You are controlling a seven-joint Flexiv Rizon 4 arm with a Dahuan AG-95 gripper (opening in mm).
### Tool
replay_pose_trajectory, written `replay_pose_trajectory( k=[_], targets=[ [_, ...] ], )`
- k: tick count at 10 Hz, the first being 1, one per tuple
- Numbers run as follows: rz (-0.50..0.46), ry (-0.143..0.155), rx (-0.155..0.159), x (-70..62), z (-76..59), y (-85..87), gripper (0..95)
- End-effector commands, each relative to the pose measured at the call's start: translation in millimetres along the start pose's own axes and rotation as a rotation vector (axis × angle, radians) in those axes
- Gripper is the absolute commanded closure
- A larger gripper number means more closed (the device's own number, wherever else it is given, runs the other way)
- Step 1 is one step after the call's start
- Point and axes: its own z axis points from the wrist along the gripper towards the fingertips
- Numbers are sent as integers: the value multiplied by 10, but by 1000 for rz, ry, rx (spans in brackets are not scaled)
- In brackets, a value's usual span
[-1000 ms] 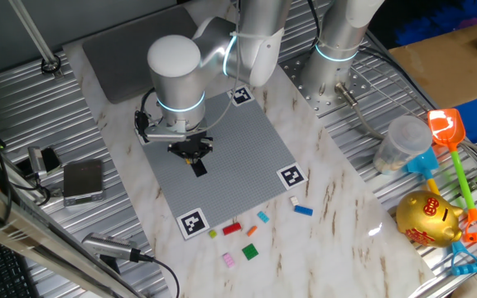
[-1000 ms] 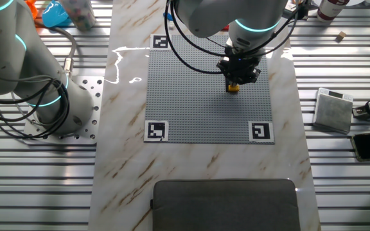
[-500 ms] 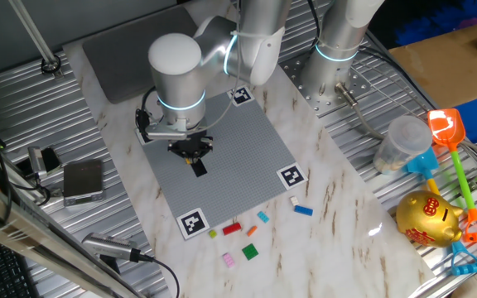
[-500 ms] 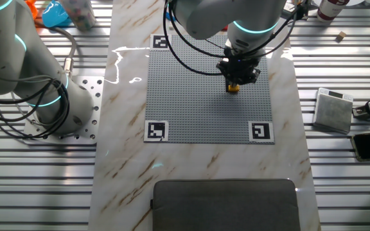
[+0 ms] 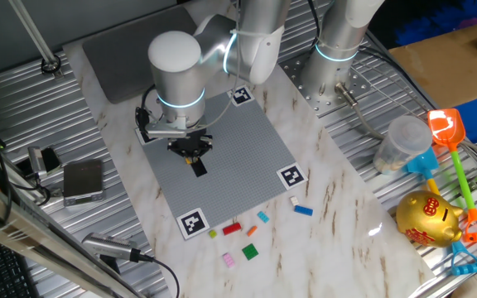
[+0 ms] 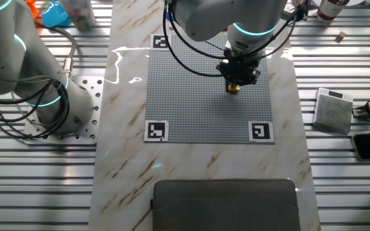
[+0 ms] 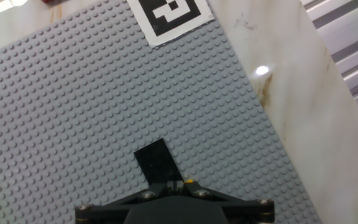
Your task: Build with small Lego blocks
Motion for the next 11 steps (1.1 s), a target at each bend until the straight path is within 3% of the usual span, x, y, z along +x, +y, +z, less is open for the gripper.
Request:
replay_pose_trajectory(
  k=[1,11],
  targets=[
    [-2,-1,1,8,176,-6,950],
    [-7,-13,5,30,243,-10,950]
  ],
)
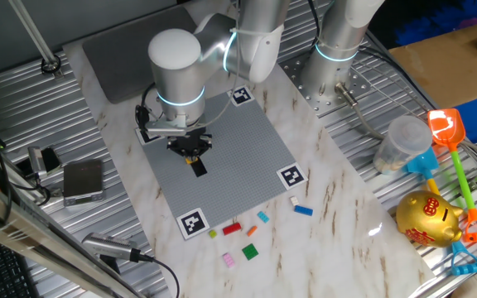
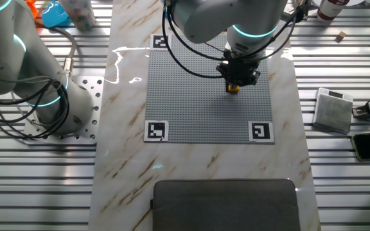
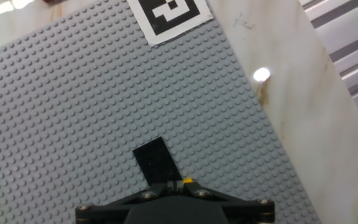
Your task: Build with small Lego blocks
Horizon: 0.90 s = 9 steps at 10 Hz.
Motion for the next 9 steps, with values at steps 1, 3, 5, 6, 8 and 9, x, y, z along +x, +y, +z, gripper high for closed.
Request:
replay_pose_trajectory(
  k=[1,3,5,6,8,9],
  targets=[
    [0,-1,3,8,246,2,950],
    [-3,1,9,9,259,-2,950],
    [-4,0,9,10,269,-4,950],
    [-5,0,9,9,270,-4,950],
    [4,6,4,-4,210,16,950],
    [9,18,2,-29,112,48,950]
  ],
)
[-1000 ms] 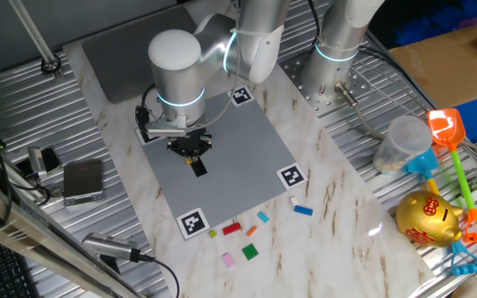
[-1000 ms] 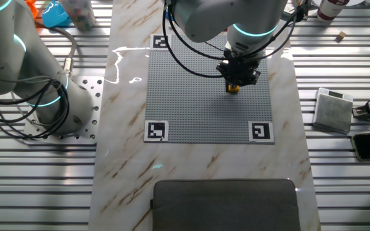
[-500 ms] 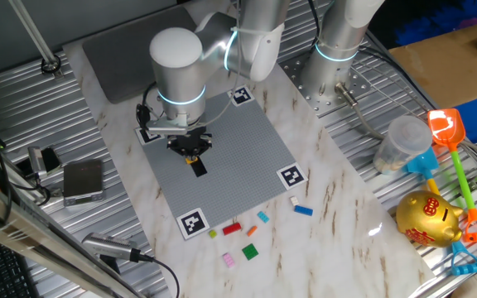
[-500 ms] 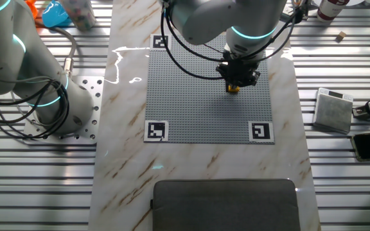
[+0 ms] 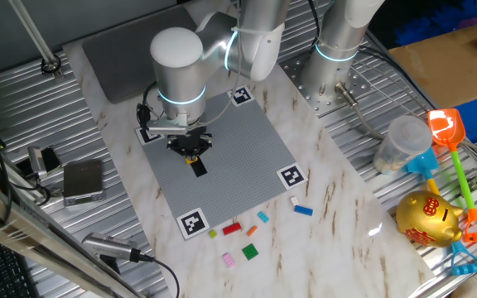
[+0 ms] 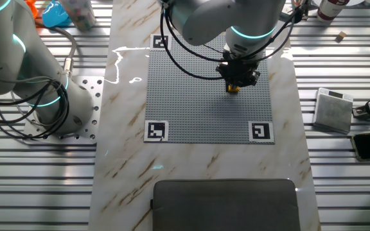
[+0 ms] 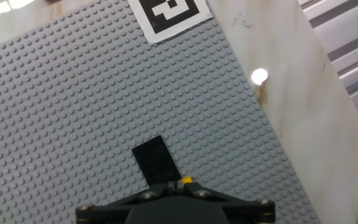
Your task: Build with small Lego blocks
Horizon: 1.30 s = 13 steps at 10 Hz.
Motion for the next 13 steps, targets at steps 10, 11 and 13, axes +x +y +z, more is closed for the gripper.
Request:
replay_pose_trajectory(
  k=[10,11,13],
  targets=[
    [38,53,0,-358,-257,75,950],
    [49,47,1,-383,-244,80,950],
    [60,52,5,-385,-240,82,950]
  ],
)
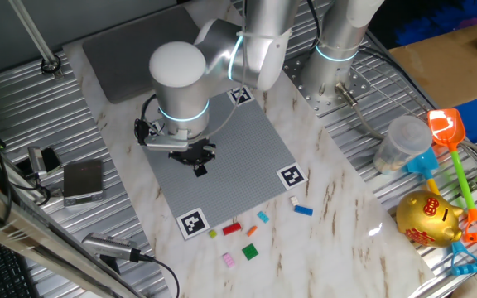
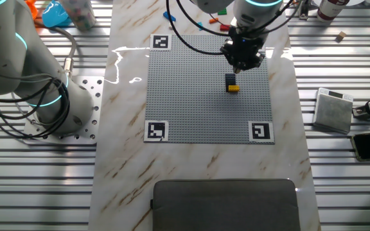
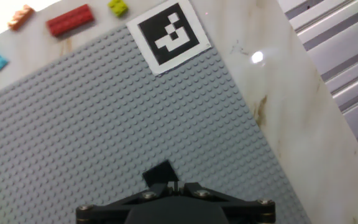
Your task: Build with small Lego blocks
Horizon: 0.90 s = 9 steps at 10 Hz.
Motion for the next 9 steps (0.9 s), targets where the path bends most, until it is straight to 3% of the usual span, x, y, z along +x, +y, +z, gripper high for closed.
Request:
replay_pose_trajectory(
  k=[1,5,7,9],
  targets=[
    [8,7,4,9,9,-3,950],
    [-33,-5,-4,9,9,-3,950],
    [57,4,-6,9,9,-3,950],
    [184,23,-36,9,9,-3,950]
  ],
)
